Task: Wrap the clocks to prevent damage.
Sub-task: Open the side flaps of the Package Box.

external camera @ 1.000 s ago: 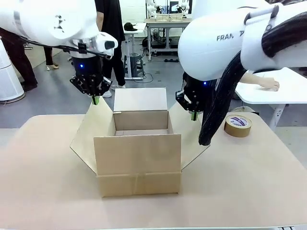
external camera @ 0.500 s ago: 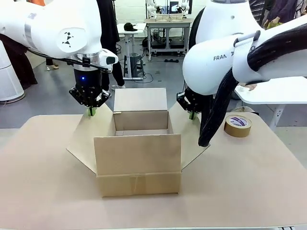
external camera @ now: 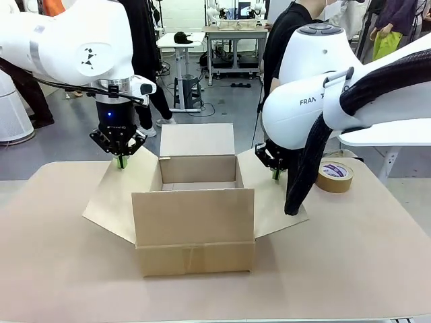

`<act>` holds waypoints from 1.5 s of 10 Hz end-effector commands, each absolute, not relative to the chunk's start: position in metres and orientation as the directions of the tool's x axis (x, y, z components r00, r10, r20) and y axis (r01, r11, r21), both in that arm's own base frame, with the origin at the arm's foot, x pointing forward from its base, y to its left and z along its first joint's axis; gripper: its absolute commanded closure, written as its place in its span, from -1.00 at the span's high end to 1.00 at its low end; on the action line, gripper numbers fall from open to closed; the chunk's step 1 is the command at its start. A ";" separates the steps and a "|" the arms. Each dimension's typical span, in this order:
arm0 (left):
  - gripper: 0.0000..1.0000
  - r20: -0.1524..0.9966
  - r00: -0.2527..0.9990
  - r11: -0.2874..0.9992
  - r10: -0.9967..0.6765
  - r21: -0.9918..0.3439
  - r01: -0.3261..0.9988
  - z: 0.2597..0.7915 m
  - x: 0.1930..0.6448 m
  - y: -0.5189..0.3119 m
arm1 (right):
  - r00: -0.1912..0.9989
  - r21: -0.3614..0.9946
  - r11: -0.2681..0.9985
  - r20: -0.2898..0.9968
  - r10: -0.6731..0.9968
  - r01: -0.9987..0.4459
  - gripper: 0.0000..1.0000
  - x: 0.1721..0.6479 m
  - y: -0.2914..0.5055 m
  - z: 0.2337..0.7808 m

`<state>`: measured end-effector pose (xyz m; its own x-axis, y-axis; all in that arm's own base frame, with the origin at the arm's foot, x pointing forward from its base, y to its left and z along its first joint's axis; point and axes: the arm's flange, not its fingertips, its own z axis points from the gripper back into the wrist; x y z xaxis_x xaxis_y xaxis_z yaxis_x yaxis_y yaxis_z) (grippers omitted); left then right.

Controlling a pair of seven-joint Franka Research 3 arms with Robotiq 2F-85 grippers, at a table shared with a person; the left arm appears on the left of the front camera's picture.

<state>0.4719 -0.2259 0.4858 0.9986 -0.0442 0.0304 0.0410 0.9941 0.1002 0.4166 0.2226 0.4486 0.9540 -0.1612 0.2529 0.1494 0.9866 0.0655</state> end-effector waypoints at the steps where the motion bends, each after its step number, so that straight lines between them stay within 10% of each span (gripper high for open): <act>1: -0.99 0.033 0.999 0.998 -0.042 0.036 0.041 0.469 0.475 -0.212 | 0.946 0.037 0.980 0.256 -0.199 0.196 -0.98 0.420 0.215 0.435; 15: -0.99 -0.003 1.000 0.999 0.024 -0.023 -0.024 0.403 0.499 -0.183 | 0.971 0.023 0.979 0.126 -0.202 0.201 -0.98 0.421 0.196 0.381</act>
